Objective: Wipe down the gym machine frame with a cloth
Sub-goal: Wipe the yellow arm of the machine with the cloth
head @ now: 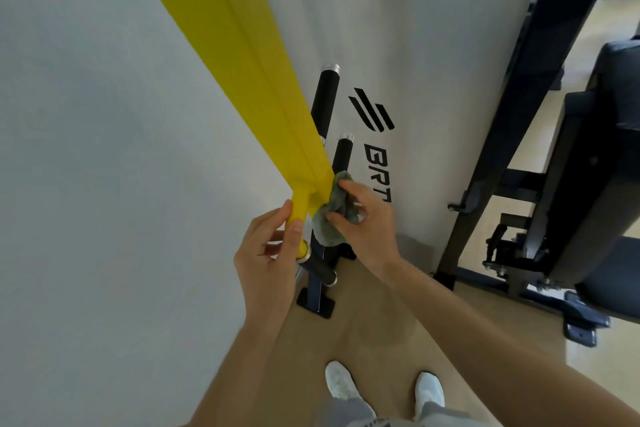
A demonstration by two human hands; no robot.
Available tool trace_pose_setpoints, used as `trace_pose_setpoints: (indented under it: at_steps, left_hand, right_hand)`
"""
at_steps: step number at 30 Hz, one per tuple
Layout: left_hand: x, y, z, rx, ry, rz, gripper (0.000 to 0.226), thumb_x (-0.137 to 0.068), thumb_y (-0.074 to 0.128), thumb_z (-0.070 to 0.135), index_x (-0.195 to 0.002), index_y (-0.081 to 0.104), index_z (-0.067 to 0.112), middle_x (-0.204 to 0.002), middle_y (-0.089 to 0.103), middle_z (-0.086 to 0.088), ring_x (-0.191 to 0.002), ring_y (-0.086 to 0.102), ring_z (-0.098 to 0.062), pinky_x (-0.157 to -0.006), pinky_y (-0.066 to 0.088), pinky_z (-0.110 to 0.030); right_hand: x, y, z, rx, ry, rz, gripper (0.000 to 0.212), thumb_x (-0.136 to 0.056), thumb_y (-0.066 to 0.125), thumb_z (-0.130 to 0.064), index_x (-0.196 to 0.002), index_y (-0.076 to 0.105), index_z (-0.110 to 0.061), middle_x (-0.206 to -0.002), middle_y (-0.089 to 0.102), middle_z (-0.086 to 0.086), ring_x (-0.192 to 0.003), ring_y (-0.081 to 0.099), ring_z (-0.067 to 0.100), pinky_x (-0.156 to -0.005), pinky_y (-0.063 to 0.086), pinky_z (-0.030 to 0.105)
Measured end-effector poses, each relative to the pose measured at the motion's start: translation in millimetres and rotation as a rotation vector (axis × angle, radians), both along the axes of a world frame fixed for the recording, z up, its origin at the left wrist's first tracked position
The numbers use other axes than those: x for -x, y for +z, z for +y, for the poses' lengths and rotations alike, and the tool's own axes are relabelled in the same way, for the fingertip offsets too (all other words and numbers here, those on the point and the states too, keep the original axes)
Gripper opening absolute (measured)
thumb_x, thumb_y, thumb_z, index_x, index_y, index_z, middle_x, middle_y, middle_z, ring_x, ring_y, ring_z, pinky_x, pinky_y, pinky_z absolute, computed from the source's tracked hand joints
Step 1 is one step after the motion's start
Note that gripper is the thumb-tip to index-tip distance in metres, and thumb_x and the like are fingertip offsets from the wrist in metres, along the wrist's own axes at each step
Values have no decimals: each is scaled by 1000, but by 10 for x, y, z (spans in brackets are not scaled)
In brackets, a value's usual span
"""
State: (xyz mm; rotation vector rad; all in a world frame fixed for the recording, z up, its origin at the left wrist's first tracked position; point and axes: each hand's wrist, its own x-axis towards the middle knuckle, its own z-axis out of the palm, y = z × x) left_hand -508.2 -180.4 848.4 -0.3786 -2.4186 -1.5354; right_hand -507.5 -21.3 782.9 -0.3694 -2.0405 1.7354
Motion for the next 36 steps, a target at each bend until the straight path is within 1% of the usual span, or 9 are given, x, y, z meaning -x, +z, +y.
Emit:
trace_pose_setpoints:
  at_steps: [9, 17, 20, 22, 25, 29, 31, 33, 36]
  left_hand:
    - [8, -3, 8, 2, 0, 17, 22, -93, 63, 36, -115, 67, 36, -107, 72, 1, -88, 67, -5, -65, 50, -8]
    - [12, 6, 9, 4, -3, 15, 30, -92, 62, 41, -118, 68, 26, -106, 72, -2, -86, 66, -2, -65, 49, -7]
    - [12, 12, 12, -13, -21, 16, 33, -92, 63, 41, -118, 69, 23, -105, 72, -3, -85, 66, 0, -64, 49, -7]
    - [25, 5, 24, -30, -29, 12, 30, -92, 64, 33, -118, 70, 20, -107, 72, -4, -85, 67, -2, -64, 49, -8]
    - [55, -20, 20, -66, -48, 8, 27, -92, 66, 27, -118, 71, 18, -108, 72, -3, -84, 67, -4, -63, 50, -9]
    - [109, -33, -36, -99, -113, -23, 31, -90, 68, 33, -117, 73, 17, -106, 73, -1, -83, 69, -9, -63, 51, -10]
    - [164, -15, -80, -88, -169, -59, 30, -88, 71, 33, -116, 72, 21, -106, 73, 1, -84, 69, -11, -64, 52, -12]
    - [237, 44, -134, -93, -252, -132, 29, -86, 75, 29, -115, 71, 24, -107, 73, 4, -87, 69, -10, -65, 53, -14]
    - [346, 195, -232, -35, -396, -104, 34, -83, 75, 36, -115, 69, 26, -115, 68, 6, -97, 66, -8, -70, 54, -13]
  right_hand:
    - [3, -442, -11, -73, 16, -239, 61, -78, 85, -15, -134, 59, -14, -125, 65, 2, -107, 56, 6, -103, 52, 39]
    - [82, -74, -49, -82, -34, -40, 60, -79, 84, -22, -134, 60, -16, -123, 66, 0, -110, 61, 13, -99, 50, 30]
    - [110, 39, -43, -97, -49, 24, 58, -81, 83, -23, -133, 60, -18, -121, 63, -8, -110, 60, 8, -99, 48, 25]
    - [112, 18, -37, -92, -44, 17, 57, -81, 83, -23, -133, 59, -19, -120, 62, -12, -110, 59, 5, -99, 47, 21]
    - [82, -117, 15, -111, -5, -116, 56, -81, 83, -23, -131, 60, -20, -118, 63, -9, -109, 61, 8, -98, 50, 25]
    - [8, -219, 105, -165, 7, -300, 33, -82, 81, -22, -113, 69, -19, -94, 67, -12, -88, 66, 7, -87, 55, 27]
    - [-57, -156, 99, -124, -30, -311, 14, -84, 78, -18, -97, 72, -19, -81, 66, -13, -72, 62, 1, -82, 58, 35]
    - [-156, -16, 86, -87, -80, -245, 7, -86, 77, -14, -89, 71, -17, -79, 70, -6, -70, 65, 6, -79, 59, 38]
    - [-358, 336, 39, -56, -89, -54, 11, -84, 79, -13, -90, 72, -19, -84, 73, -5, -82, 70, 13, -75, 59, 27]
